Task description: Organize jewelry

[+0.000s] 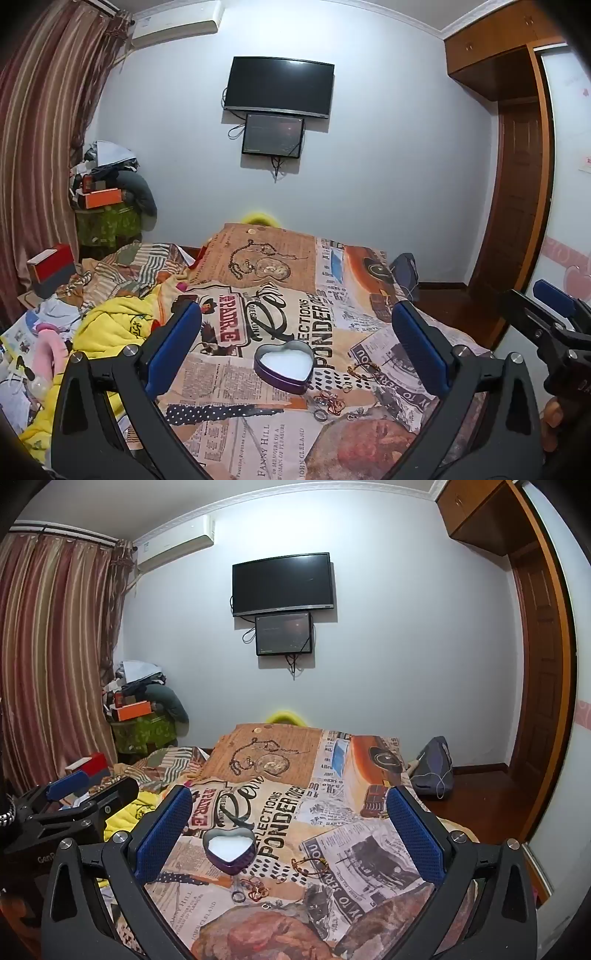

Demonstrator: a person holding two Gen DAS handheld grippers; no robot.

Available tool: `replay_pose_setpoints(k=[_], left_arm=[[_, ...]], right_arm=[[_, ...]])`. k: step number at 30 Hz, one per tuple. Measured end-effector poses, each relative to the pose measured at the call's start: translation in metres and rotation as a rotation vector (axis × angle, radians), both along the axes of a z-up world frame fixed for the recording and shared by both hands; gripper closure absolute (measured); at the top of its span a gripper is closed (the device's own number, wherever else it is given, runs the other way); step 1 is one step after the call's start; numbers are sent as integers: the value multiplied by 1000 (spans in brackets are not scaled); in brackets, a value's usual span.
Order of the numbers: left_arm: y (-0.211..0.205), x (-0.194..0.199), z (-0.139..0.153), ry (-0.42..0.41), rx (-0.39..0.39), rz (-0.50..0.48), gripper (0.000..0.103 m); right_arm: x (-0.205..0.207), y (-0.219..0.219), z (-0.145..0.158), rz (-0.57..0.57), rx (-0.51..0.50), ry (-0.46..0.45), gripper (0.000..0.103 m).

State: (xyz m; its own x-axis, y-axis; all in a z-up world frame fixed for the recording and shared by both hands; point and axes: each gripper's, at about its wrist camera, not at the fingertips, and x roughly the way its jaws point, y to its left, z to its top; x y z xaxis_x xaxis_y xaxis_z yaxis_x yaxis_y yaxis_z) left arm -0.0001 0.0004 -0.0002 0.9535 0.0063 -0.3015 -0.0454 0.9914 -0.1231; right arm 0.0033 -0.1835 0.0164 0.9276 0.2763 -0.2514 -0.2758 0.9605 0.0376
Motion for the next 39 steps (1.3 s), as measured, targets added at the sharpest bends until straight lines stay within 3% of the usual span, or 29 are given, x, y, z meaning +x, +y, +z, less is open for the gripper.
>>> replay_pose_setpoints(k=[39], left_arm=[[1,0,0,-15,25,30,0]], right_arm=[[2,2,-3,5,-1,7,0]])
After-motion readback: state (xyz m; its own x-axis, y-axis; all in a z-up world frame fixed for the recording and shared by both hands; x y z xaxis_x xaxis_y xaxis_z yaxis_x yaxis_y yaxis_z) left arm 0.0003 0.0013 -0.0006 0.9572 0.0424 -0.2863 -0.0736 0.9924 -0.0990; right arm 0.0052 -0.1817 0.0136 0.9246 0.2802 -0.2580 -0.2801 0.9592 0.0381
